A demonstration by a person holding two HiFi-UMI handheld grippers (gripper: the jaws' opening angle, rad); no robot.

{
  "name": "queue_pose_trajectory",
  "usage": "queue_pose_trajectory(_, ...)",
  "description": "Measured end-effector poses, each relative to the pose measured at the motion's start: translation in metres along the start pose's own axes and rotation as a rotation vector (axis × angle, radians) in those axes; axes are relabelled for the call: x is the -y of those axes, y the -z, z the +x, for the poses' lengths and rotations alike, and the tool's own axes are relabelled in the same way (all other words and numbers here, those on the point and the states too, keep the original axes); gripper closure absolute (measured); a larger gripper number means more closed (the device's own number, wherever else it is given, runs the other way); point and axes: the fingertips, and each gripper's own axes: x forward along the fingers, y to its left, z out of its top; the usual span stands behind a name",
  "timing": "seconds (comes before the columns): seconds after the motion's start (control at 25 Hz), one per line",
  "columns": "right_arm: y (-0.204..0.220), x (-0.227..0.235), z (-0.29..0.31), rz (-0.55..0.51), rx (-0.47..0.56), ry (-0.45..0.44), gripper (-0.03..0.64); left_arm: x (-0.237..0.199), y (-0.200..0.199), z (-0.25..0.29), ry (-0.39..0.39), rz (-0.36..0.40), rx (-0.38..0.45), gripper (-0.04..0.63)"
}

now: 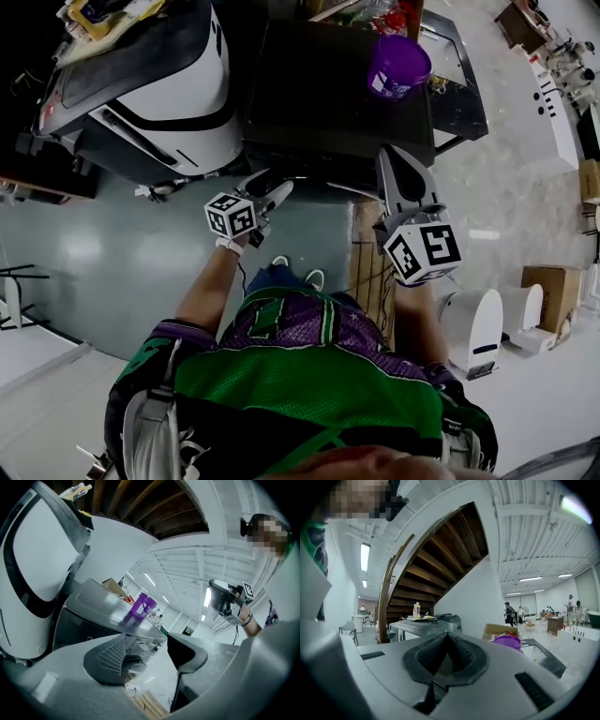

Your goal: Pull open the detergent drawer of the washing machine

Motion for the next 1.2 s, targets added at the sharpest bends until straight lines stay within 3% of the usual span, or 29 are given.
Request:
queue_pose_trajectory(0.48, 0.019, 0.002, 0.018, -0.020, -0.053, 0.060, 0.615, -0.083, 0.049, 0.038, 0.039, -0.185, -0.048, 0.319)
queue_pose_trajectory(0.68, 0.025, 0.003, 0.021, -0.032, -0.075, 0.088, 0.615, -0.107, 0.057, 0.051, 0.046, -0.260, -0.030, 0.319)
queue_pose_trajectory(1.08, 0.032, 0.007, 0.014, -0.021, -0.094, 0.168, 0.615, -0.145, 0.075, 0.066, 0.031, -0.341, -0.055, 0.304)
queue_pose_trajectory(1.2, 0.036, 0.004, 0.010, -0.018, -0.107, 0.187, 0.615, -0.155, 0.071, 0.067, 0.026, -0.361, -0.027, 0.302)
